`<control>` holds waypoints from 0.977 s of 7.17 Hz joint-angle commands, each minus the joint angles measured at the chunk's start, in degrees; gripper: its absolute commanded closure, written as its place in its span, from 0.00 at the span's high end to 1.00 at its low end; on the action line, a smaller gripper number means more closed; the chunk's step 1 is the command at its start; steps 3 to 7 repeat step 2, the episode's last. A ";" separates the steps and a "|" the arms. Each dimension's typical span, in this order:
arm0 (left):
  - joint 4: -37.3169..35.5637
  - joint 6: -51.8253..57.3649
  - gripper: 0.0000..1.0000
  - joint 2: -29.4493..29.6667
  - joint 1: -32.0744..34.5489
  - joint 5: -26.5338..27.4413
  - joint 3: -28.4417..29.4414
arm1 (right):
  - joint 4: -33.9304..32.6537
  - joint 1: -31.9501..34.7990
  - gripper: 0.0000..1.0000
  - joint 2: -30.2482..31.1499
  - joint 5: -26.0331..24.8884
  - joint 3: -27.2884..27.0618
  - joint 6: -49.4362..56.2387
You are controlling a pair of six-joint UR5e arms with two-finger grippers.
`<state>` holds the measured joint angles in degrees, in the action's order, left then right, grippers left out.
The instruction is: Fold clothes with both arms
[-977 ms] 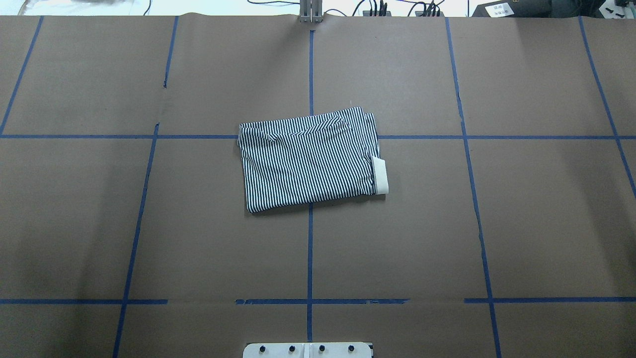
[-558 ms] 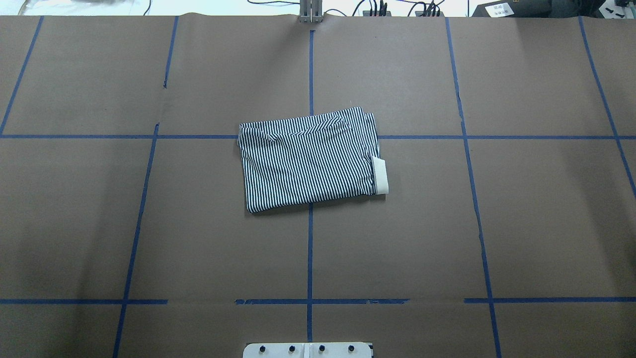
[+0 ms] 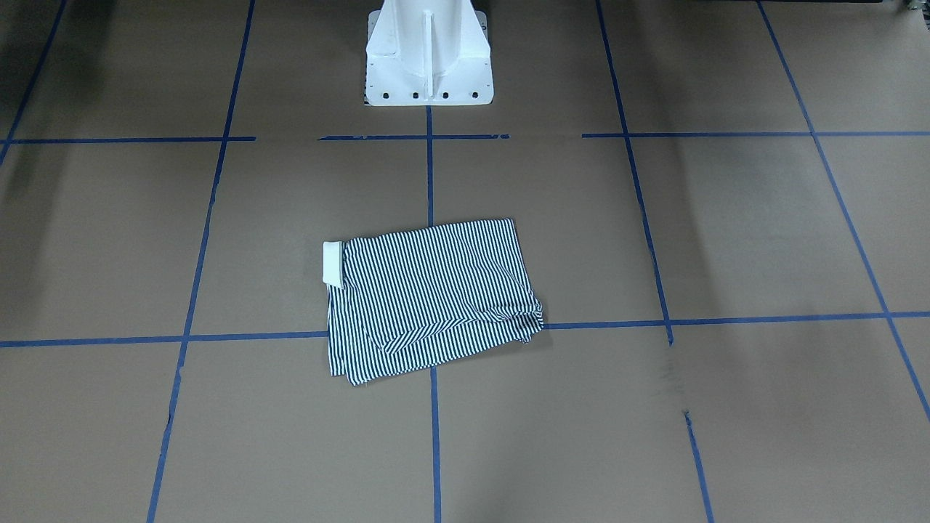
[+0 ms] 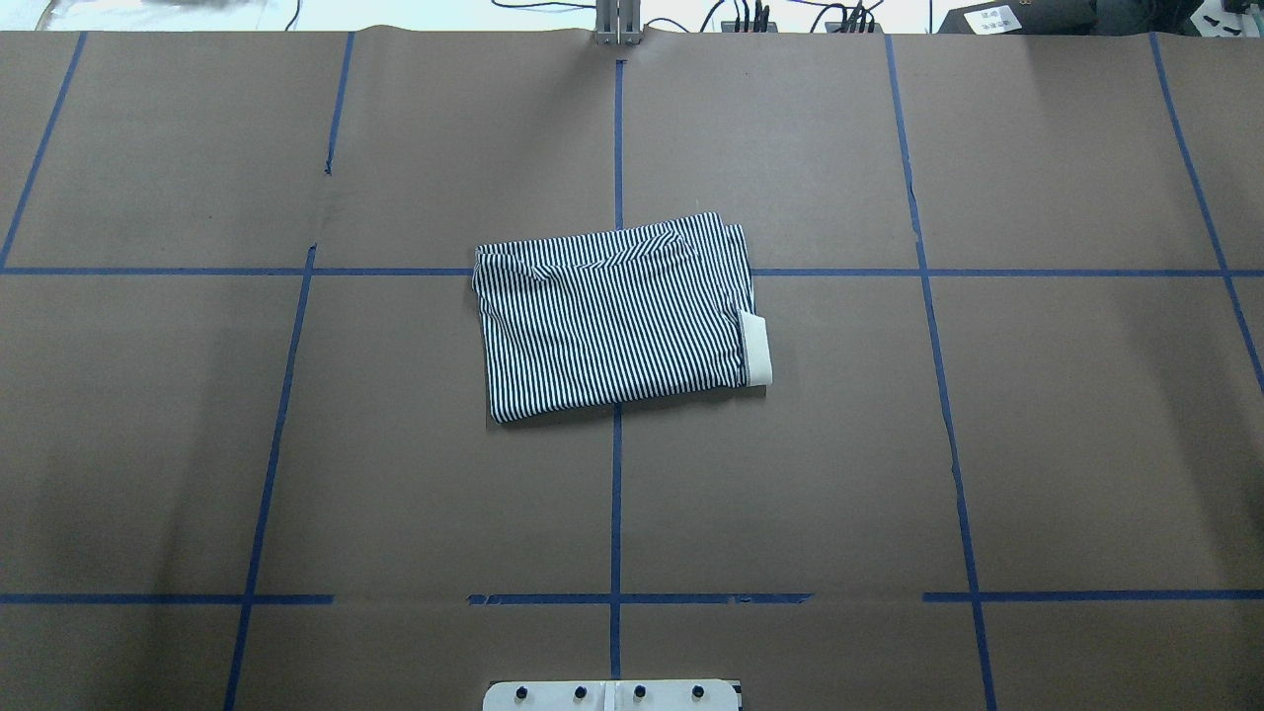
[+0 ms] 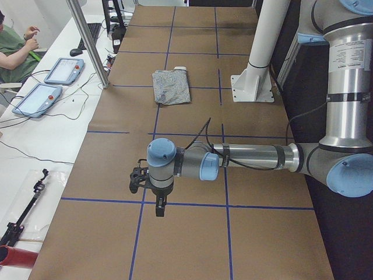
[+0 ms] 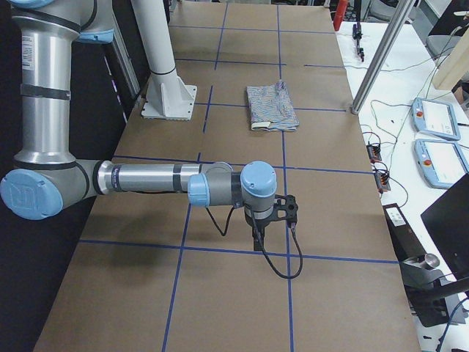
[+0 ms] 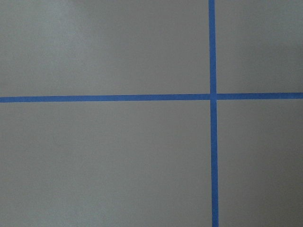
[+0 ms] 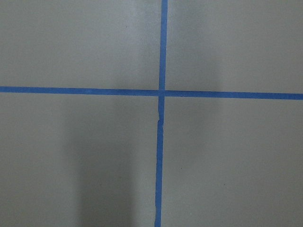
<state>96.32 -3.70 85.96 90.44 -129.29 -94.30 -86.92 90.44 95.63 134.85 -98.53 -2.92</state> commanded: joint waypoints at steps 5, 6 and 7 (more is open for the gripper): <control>0.00 0.00 1.00 0.00 0.00 0.00 -0.01 | 0.00 0.09 1.00 0.00 0.06 0.18 -0.06; 0.00 0.00 1.00 0.00 0.00 0.00 -0.01 | 0.00 0.09 1.00 0.00 0.06 0.18 -0.06; 0.00 0.00 1.00 0.00 0.00 0.00 -0.01 | 0.00 0.09 1.00 0.00 0.06 0.18 -0.06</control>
